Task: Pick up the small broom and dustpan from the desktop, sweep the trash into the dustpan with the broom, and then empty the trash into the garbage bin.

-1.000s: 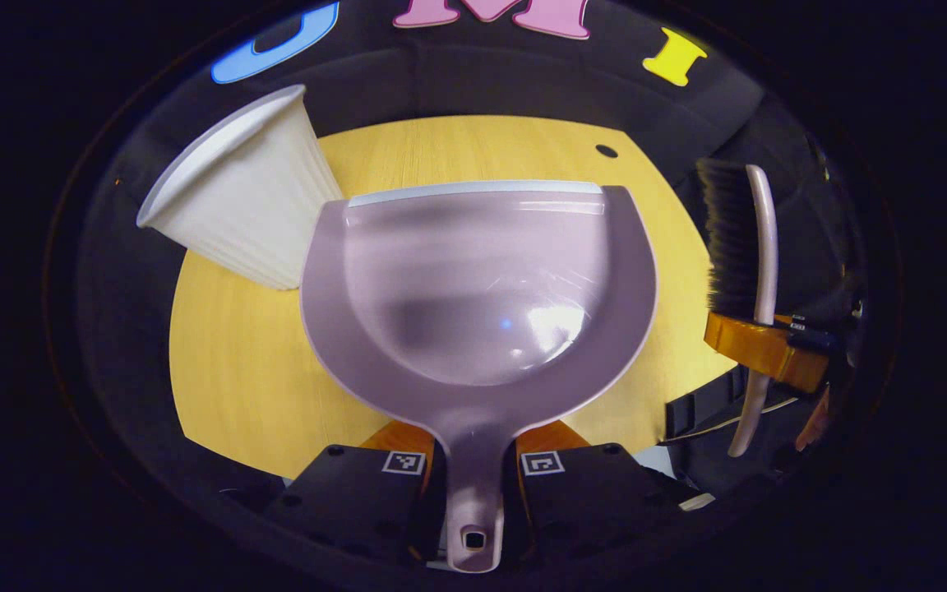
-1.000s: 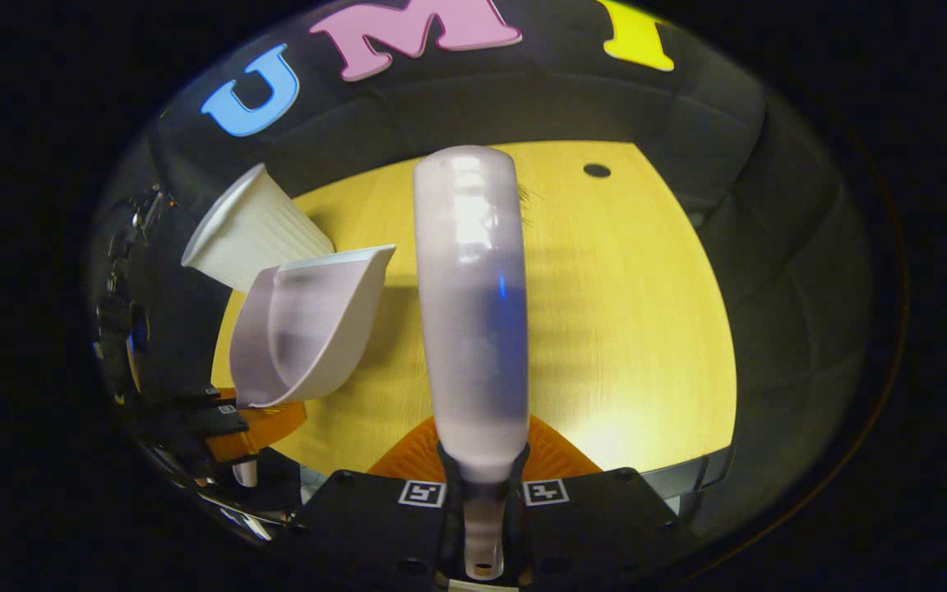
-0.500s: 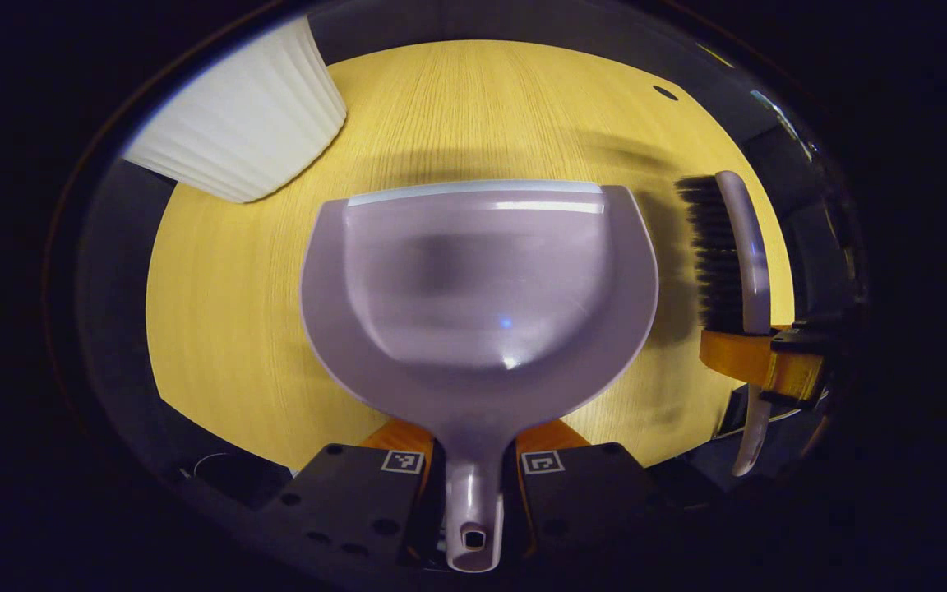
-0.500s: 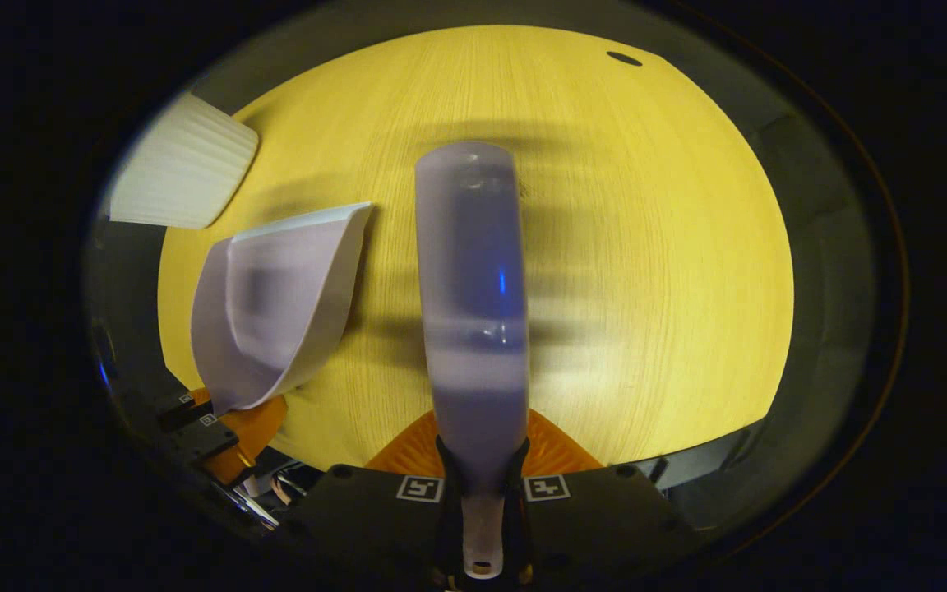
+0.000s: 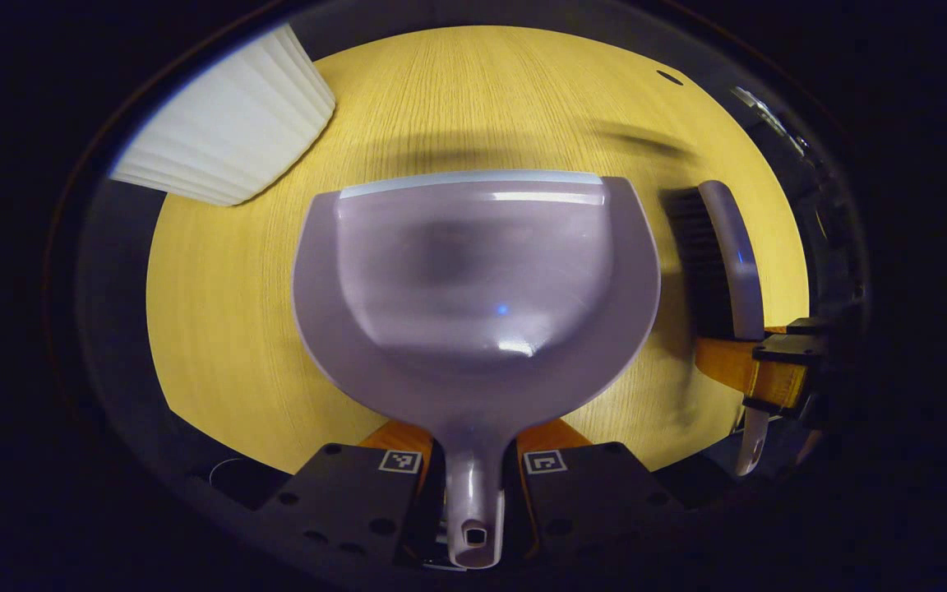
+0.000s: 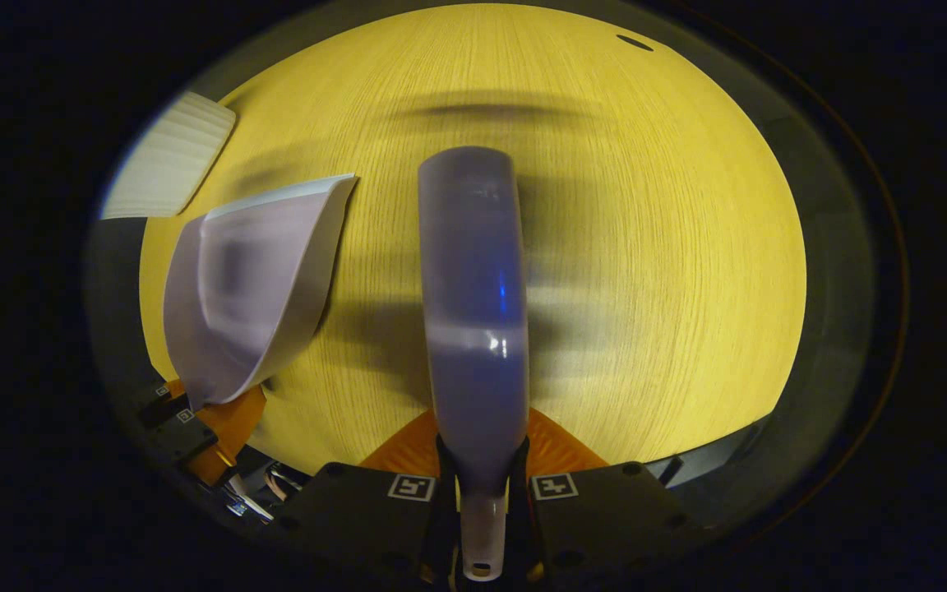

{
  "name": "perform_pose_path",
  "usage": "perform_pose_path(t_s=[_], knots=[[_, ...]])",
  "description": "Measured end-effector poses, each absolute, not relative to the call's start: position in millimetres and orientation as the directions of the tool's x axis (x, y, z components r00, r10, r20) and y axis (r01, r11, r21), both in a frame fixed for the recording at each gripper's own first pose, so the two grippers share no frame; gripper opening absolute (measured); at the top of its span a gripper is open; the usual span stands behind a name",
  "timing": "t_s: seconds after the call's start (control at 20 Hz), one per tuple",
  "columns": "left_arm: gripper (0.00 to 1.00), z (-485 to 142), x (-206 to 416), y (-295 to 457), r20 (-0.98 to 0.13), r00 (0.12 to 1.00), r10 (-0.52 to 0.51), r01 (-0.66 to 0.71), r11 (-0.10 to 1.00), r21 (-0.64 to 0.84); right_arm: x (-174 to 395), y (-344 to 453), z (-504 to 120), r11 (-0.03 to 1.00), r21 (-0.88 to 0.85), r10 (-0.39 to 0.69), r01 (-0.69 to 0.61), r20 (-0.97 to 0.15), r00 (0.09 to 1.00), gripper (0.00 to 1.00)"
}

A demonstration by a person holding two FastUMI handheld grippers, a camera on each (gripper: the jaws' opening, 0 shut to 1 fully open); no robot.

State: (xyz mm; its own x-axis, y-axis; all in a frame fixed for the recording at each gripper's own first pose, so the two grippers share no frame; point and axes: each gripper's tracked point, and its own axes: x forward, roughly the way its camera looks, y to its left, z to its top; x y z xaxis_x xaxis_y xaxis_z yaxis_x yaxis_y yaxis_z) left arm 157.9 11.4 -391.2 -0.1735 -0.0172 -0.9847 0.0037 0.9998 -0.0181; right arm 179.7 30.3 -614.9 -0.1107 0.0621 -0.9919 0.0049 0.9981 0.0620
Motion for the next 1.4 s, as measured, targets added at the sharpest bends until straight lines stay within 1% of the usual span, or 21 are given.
perform_pose_path(t_s=[0.15, 0.3, 0.35, 0.4, 0.45, 0.5, 0.55, 0.6, 0.7, 0.75, 0.8, 0.85, 0.9, 0.95, 1.05, 1.1, 1.15, 1.3, 1.4], knots=[[0.3, -389, 150, 7, -0.978, -0.202, -0.062, -0.008, 0.998, -0.061, 176, 36, -610, 0.997, 0.074, 0.075, 0.013, -0.99, -0.116, 0.34], [0.31, -385, 154, 9, -0.983, -0.18, -0.043, 0.021, 0.999, -0.047, 176, 36, -610, 0.997, 0.076, 0.078, 0.016, -0.99, -0.121, 0.36], [0.39, -382, 156, 9, -0.984, -0.173, -0.042, 0.026, 0.999, -0.048, 175, 36, -609, 0.997, 0.075, 0.077, 0.019, -0.99, -0.119, 0.31], [0.39, -380, 156, 8, -0.984, -0.17, -0.045, 0.028, 0.998, -0.051, 176, 36, -607, 0.997, 0.077, 0.079, 0.019, -0.99, -0.115, 0.38], [0.4, -378, 156, 7, -0.984, -0.172, -0.049, 0.028, 0.998, -0.055, 177, 37, -604, 0.996, 0.084, 0.085, 0.018, -0.99, -0.111, 0.38], [0.43, -378, 156, 6, -0.984, -0.17, -0.054, 0.028, 0.998, -0.06, 179, 37, -602, 0.996, 0.085, 0.086, 0.02, -0.991, -0.104, 0.38], [0.43, -376, 155, 6, -0.984, -0.168, -0.056, 0.03, 0.998, -0.062, 180, 36, -598, 0.996, 0.085, 0.087, 0.024, -0.992, -0.095, 0.32], [0.43, -374, 154, 6, -0.985, -0.164, -0.052, 0.037, 0.998, -0.059, 180, 37, -595, 0.995, 0.092, 0.094, 0.027, -0.992, -0.089, 0.4], [0.43, -371, 152, 8, -0.987, -0.158, -0.043, 0.049, 0.997, -0.051, 180, 35, -592, 0.995, 0.092, 0.094, 0.028, -0.993, -0.077, 0.42], [0.46, -368, 150, 8, -0.987, -0.155, -0.04, 0.05, 0.998, -0.049, 180, 34, -590, 0.995, 0.091, 0.093, 0.031, -0.993, -0.067, 0.37], [0.47, -365, 148, 9, -0.988, -0.15, -0.038, 0.049, 0.998, -0.046, 180, 34, -588, 0.995, 0.094, 0.096, 0.038, -0.994, -0.061, 0.42], [0.49, -363, 146, 10, -0.989, -0.146, -0.037, 0.048, 0.998, -0.045, 178, 35, -588, 0.995, 0.096, 0.098, 0.037, -0.994, -0.05, 0.39], [0.51, -359, 144, 11, -0.989, -0.14, -0.035, 0.045, 0.998, -0.042, 179, 39, -580, 0.992, 0.12, 0.122, 0.035, -0.991, -0.047, 0.69], [0.56, -355, 143, 12, -0.991, -0.127, -0.039, 0.046, 0.998, -0.046, 175, 38, -578, 0.992, 0.126, 0.127, 0.024, -0.991, -0.047, 0.99], [0.67, -345, 139, 15, -0.994, -0.106, -0.033, 0.048, 0.998, -0.038, 177, 33, -567, 0.992, 0.123, 0.124, 0.016, -0.992, -0.012, 0.98], [0.69, -343, 140, 17, -0.997, -0.079, -0.027, 0.045, 0.999, -0.03, 179, 33, -560, 0.992, 0.126, 0.126, 0.013, -0.992, 0.007, 0.98], [0.74, -339, 139, 18, -0.998, -0.062, -0.025, 0.042, 0.999, -0.027, 178, 34, -551, 0.991, 0.135, 0.135, 0.006, -0.99, 0.026, 0.98], [0.8, -321, 136, 12, -0.998, -0.019, -0.056, 0.056, 0.997, -0.057, 180, 38, -522, 0.986, 0.161, 0.163, -0.03, -0.983, 0.087, 0.98], [0.8, -304, 135, 12, -0.999, 0.016, -0.049, 0.085, 0.995, -0.047, 181, 44, -503, 0.981, 0.186, 0.19, -0.047, -0.974, 0.126, 0.97]])
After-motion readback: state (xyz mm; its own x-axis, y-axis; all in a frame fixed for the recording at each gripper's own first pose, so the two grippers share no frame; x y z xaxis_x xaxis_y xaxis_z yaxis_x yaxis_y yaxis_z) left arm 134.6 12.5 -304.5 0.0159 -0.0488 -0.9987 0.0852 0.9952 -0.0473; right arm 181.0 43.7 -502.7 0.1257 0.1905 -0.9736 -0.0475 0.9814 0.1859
